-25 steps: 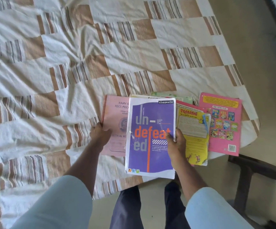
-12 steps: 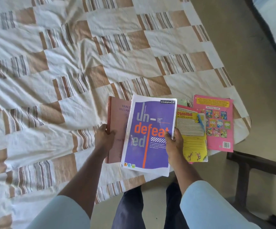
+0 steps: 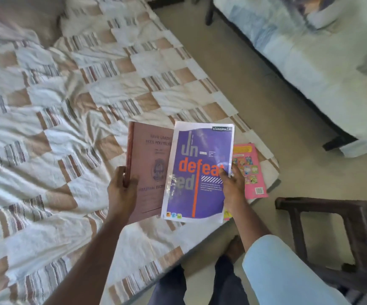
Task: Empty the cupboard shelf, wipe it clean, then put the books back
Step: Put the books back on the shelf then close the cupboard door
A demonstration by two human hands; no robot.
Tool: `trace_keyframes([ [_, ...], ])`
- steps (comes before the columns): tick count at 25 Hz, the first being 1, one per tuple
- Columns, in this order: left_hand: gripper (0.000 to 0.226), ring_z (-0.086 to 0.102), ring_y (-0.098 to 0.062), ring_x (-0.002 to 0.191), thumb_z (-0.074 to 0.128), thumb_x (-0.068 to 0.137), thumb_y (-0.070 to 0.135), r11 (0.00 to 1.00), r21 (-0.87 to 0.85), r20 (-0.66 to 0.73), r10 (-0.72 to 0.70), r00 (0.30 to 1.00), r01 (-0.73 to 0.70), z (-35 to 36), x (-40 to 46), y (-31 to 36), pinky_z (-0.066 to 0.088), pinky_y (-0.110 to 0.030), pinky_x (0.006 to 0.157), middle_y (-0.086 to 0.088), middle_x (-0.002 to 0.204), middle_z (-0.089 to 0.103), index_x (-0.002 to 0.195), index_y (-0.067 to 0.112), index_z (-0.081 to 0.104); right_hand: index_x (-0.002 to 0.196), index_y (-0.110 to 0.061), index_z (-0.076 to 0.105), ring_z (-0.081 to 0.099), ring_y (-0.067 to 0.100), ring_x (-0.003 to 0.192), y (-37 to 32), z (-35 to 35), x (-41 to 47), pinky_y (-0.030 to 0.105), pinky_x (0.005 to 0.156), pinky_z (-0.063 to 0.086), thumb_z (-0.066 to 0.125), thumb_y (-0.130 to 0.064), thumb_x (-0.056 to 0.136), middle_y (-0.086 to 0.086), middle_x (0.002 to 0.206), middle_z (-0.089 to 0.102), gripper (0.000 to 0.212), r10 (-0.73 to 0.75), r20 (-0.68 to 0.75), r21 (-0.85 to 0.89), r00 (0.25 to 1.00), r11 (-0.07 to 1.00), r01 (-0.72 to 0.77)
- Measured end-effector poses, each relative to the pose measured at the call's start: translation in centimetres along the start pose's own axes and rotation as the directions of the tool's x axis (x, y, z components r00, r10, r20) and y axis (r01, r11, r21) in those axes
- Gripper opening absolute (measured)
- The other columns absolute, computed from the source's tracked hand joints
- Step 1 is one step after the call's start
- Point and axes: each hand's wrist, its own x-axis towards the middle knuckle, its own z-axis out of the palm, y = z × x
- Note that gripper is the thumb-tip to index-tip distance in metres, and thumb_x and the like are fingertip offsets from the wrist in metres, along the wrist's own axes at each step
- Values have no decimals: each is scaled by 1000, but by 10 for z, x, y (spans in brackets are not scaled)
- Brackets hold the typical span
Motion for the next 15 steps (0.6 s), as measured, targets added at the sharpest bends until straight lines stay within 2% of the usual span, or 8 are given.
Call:
trace_keyframes([
  [3,12,59,-20,69,63,87,31,997,-57,139,68,988,-61,16,1,47,49,-34,61,0,79,63,93,22,58,123,-11,66,67,47,105,-44,-51,-20,70,88,52,73,-18,91,24,118,70,34,-42,-93,90,995,995,50],
  [6,3,58,-12,66,63,96,12,980,-171,257,148,955,-106,45,-17,96,46,-16,53,-7,82,66,98,10,62,126,-9,64,67,50,102,-76,-107,-56,71,87,52,74,-21,90,26,115,70,40,-37,-227,208,973,974,86],
  [8,6,59,-10,64,62,98,12,960,-279,395,146,907,-33,69,-36,125,48,-15,51,-5,81,68,94,15,65,129,-7,61,66,53,105,-92,-145,-93,71,88,51,81,-36,82,27,118,69,59,-56,-351,270,935,950,158],
  [9,11,61,-12,66,62,98,12,948,-318,477,146,866,15,82,-46,138,52,-20,53,-4,82,69,90,19,65,128,-7,62,65,53,106,-98,-164,-111,71,89,51,85,-43,77,26,118,69,66,-60,-420,289,906,937,196],
  [10,15,64,-13,68,62,98,12,939,-339,558,151,816,59,95,-56,152,56,-23,57,-3,83,71,86,21,65,125,-8,63,67,51,103,-102,-183,-130,72,89,51,86,-42,76,25,117,71,63,-62,-478,301,876,925,230],
  [13,18,68,-6,64,56,99,5,931,-350,746,212,631,101,138,-98,191,60,-24,61,6,78,74,86,16,62,118,-8,66,71,35,88,-107,-239,-195,70,88,52,77,-17,86,17,106,75,34,-79,-632,306,771,888,342],
  [15,9,68,-6,62,55,98,5,939,-333,837,254,485,82,161,-133,214,60,-26,61,6,76,74,91,7,60,118,-12,67,71,36,91,-109,-266,-243,67,88,54,75,-15,89,17,109,75,31,-123,-718,251,685,872,420],
])
